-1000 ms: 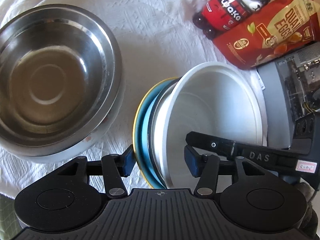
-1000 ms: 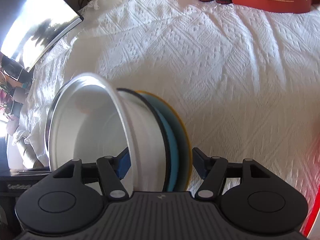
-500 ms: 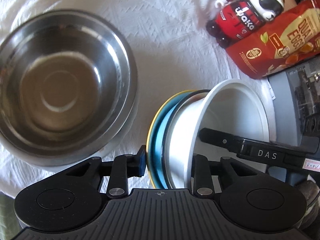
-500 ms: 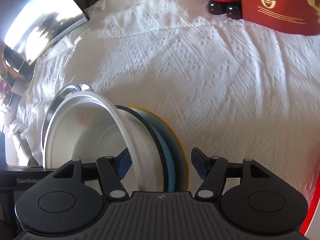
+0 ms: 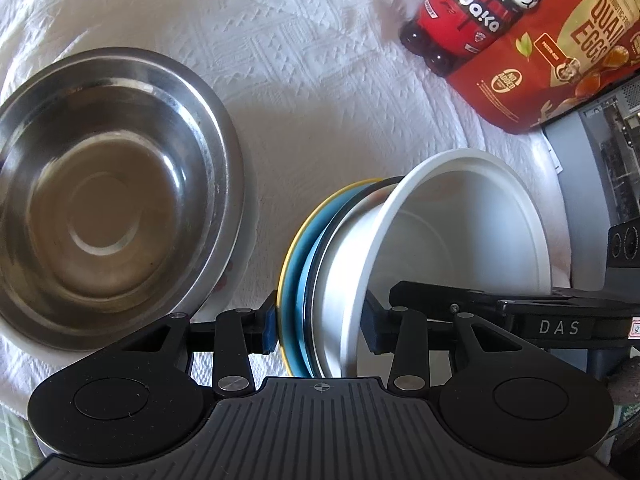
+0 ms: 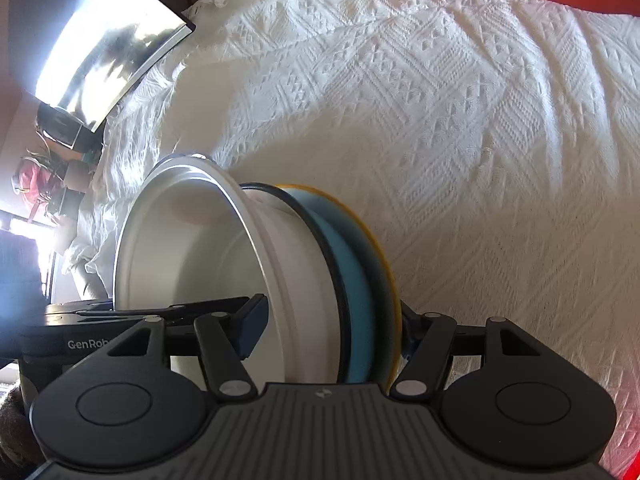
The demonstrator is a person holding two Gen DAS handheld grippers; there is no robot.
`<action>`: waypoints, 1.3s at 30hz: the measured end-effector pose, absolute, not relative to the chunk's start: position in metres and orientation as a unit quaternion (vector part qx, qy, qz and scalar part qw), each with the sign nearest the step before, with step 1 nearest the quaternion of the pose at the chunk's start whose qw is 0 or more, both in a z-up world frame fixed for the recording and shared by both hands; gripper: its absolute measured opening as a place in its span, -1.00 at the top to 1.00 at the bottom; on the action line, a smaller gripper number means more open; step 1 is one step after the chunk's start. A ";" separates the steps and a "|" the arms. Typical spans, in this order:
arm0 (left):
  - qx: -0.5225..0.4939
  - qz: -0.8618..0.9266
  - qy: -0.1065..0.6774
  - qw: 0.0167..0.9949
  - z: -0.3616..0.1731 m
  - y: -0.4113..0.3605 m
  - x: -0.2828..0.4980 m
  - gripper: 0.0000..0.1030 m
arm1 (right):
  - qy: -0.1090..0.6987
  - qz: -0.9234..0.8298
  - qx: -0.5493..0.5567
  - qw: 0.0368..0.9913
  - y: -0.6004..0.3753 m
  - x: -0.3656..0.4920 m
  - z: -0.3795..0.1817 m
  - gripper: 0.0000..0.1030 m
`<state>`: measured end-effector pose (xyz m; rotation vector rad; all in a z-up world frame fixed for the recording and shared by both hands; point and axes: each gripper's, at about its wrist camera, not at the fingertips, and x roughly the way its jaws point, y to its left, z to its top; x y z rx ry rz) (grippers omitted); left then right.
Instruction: Organize plates and bowls
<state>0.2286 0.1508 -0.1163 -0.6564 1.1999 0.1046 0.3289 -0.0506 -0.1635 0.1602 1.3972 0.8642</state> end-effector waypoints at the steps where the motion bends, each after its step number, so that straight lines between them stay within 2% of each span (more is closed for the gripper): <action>1: -0.299 0.046 0.554 0.775 -0.116 0.150 0.230 0.10 | 0.622 0.384 0.074 0.679 -0.051 0.329 -0.163 -0.26; 5: -0.283 0.040 0.556 0.781 -0.114 0.144 0.234 0.01 | 0.622 0.380 0.073 0.681 -0.052 0.327 -0.163 -0.27; 24: -0.285 0.019 0.563 0.775 -0.104 0.153 0.241 0.05 | 0.613 0.345 0.072 0.708 -0.059 0.320 -0.157 -0.26; 39: -0.246 0.005 0.579 0.777 -0.105 0.148 0.254 0.02 | 0.607 0.285 0.039 0.741 -0.055 0.315 -0.152 -0.27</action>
